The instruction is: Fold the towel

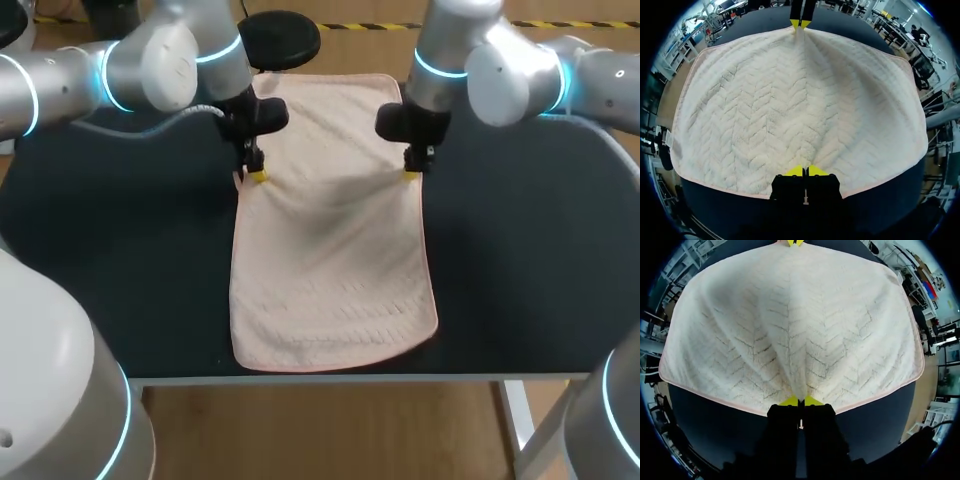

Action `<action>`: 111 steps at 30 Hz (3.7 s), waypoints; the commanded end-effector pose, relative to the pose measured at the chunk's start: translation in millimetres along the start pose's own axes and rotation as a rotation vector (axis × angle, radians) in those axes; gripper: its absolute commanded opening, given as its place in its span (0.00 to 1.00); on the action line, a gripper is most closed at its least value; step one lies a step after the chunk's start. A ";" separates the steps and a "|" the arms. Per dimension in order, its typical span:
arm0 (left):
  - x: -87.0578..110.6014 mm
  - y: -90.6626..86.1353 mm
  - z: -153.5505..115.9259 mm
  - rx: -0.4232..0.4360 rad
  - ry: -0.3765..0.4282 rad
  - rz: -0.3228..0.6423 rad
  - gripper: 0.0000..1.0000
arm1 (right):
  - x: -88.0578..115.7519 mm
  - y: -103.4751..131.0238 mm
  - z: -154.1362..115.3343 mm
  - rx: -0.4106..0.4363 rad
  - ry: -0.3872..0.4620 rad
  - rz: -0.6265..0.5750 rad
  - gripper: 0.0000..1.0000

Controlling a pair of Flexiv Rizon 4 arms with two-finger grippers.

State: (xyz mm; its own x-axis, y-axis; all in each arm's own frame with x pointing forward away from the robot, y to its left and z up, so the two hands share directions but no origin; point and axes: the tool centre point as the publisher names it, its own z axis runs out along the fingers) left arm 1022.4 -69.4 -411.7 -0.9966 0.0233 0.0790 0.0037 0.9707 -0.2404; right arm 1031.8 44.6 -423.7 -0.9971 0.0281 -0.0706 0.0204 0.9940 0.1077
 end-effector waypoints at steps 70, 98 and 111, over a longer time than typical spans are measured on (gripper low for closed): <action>41.8 -56.0 -288.2 -0.057 -0.643 0.020 0.00 | -19.5 41.8 -302.2 -0.210 -0.636 -0.234 0.00; 135.1 -46.1 -168.3 -0.045 -0.288 0.005 0.00 | 89.0 23.3 -207.4 -0.155 -0.337 -0.187 0.00; 111.0 -29.4 -85.8 -0.052 -0.080 -0.039 0.00 | 81.3 16.9 -117.5 -0.110 -0.147 -0.119 0.00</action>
State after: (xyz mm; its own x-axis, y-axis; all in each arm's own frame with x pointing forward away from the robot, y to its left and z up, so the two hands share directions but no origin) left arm 899.0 -66.1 -286.3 -0.9963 -0.0500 -0.0701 -0.0358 0.9811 -0.1902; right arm 918.5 41.4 -286.5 -0.9600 -0.0607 -0.2734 -0.1180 0.9730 0.1984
